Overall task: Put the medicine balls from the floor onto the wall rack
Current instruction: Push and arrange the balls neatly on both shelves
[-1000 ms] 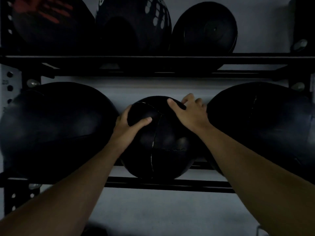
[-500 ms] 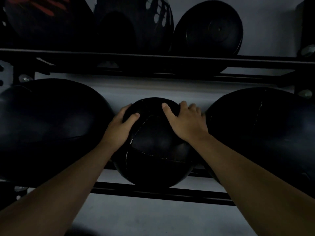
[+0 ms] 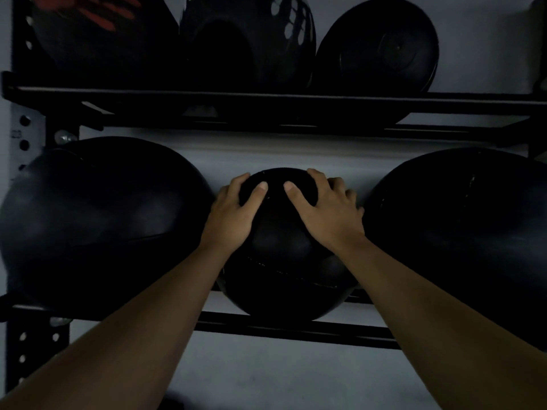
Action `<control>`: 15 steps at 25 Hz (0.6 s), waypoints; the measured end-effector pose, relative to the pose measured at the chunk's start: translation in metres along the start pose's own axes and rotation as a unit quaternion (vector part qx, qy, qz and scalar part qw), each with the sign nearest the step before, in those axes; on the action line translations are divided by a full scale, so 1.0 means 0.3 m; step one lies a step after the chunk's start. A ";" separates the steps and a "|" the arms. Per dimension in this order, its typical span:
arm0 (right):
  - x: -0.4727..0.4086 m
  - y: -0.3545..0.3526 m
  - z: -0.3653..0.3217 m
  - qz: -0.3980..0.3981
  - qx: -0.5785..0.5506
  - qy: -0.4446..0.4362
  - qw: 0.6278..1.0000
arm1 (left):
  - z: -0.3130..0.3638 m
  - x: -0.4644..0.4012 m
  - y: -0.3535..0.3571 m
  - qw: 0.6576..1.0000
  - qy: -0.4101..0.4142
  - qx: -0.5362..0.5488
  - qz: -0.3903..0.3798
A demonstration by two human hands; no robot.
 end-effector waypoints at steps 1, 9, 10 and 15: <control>0.004 0.001 -0.001 0.000 -0.002 0.000 1.000 | -0.003 0.002 -0.003 1.000 0.000 0.003 -0.006; 0.011 -0.016 -0.014 -0.018 0.001 0.020 1.000 | 0.022 0.007 -0.011 0.994 0.004 -0.104 -0.040; 0.012 -0.019 -0.020 -0.026 0.009 0.022 0.999 | 0.033 0.013 -0.011 0.990 -0.002 -0.134 -0.047; 0.026 -0.026 -0.059 -0.055 0.077 0.034 0.995 | 0.068 0.056 -0.094 0.946 0.045 -0.307 -0.094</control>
Point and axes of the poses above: each hand's wrist, its own x-axis away from the middle knuckle, its own y-axis out of the palm, z = x × y, the point moved 2 cm from there along -x, towards the middle knuckle, and after that the axes turned 4 degrees about -y, right-handed, at the moved point
